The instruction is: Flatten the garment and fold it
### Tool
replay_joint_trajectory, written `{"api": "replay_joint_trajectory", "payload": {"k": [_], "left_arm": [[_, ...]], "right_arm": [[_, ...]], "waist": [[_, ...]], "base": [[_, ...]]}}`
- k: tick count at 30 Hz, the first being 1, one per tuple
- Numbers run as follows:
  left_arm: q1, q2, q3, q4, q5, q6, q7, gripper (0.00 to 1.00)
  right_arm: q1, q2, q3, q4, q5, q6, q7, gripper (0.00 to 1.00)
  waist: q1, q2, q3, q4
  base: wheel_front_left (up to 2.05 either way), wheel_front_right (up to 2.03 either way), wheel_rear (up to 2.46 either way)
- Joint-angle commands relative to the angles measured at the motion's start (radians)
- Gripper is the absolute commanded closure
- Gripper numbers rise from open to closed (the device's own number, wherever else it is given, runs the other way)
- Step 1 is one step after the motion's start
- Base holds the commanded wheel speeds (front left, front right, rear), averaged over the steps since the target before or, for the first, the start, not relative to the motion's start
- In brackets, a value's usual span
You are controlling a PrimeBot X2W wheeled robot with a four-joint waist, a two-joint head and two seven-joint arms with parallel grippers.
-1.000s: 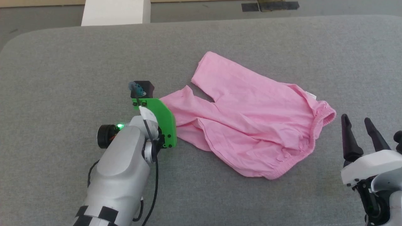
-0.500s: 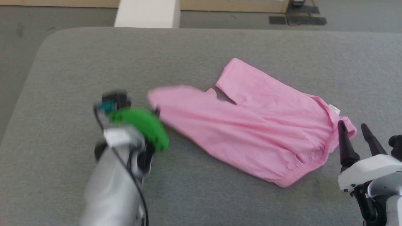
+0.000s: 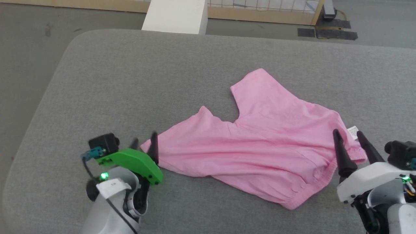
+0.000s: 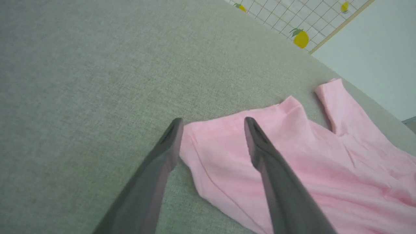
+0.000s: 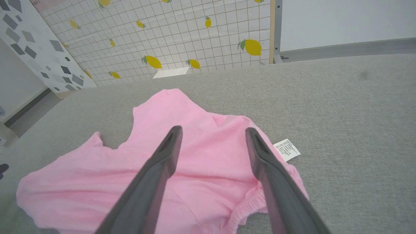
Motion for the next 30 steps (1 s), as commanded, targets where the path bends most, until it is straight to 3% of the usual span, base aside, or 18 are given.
{"api": "replay_joint_trajectory", "payload": {"k": [1, 3, 5, 11, 15, 30], "left_arm": [[0.018, 0.017, -0.003, -0.025, 0.029, -0.010, -0.056, 0.00], [0.055, 0.058, -0.043, -0.090, 0.137, -0.025, -0.224, 0.00], [0.088, 0.070, -0.059, -0.131, 0.194, -0.016, -0.271, 0.00], [0.191, 0.052, -0.038, -0.249, 0.273, 0.018, -0.290, 0.00], [0.231, 0.035, -0.017, -0.288, 0.297, 0.020, -0.290, 0.00], [0.227, -0.004, 0.016, -0.298, 0.335, -0.021, -0.290, 0.00]], "right_arm": [[0.022, 0.000, 0.006, -0.010, -0.011, -0.001, 0.005, 0.00], [0.059, 0.000, 0.021, -0.037, -0.052, -0.001, 0.027, 0.00], [0.091, 0.000, 0.036, -0.059, -0.086, -0.001, 0.061, 0.00], [0.198, 0.000, 0.120, -0.109, -0.084, -0.001, 0.278, 0.00], [0.211, 0.000, 0.169, -0.125, -0.080, -0.001, 0.352, 0.00], [0.102, 0.000, 0.239, 0.075, -0.047, -0.001, 0.322, 0.00]], "waist": [[0.0000, 0.0000, -0.005, -0.011], [0.0000, 0.0000, -0.010, -0.025], [0.0000, 0.0000, -0.009, -0.030], [0.0000, 0.0000, -0.003, -0.038], [0.0000, 0.0000, 0.007, -0.043], [0.0000, 0.0000, 0.048, -0.022]], "base": [[0.00, 0.00, 0.00], [0.00, 0.00, 0.00], [0.00, 0.00, 0.00], [0.00, 0.00, 0.00], [0.00, 0.00, 0.00], [0.00, 0.00, 0.00]]}}
